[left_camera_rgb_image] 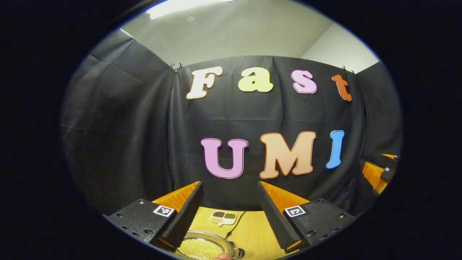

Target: First push the handle of the pot to place it horizontally, then grasp the pot with both hands and set it on the induction cooktop.

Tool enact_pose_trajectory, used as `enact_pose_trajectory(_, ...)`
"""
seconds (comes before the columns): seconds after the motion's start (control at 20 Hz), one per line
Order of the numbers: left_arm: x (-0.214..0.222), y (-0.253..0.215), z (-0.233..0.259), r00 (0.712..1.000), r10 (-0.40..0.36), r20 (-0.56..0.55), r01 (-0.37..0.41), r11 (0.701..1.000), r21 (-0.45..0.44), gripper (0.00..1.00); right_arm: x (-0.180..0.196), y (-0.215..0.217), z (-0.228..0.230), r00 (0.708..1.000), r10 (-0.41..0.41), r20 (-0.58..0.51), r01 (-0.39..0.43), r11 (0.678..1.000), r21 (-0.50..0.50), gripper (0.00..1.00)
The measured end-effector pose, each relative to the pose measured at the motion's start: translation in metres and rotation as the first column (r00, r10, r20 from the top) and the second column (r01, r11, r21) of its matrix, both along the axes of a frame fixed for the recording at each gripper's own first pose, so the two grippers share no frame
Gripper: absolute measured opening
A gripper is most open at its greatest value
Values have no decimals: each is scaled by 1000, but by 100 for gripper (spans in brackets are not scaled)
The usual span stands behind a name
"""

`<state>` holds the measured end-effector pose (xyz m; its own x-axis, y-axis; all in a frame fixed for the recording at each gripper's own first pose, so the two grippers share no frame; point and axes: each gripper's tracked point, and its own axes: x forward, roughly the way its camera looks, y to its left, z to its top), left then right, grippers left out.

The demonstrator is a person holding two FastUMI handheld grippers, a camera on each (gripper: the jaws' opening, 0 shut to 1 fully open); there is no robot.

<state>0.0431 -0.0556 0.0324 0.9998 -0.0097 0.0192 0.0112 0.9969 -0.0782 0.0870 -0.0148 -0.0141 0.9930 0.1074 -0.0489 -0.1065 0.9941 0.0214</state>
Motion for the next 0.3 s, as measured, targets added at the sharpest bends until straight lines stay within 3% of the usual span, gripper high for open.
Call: enact_pose_trajectory(0.3, -6, -14, 2, 1000, -29, 11, 28, 1000, 9, 92, -12, 1, -2, 1000, 3, 10, -3, 1000, 11, 94)
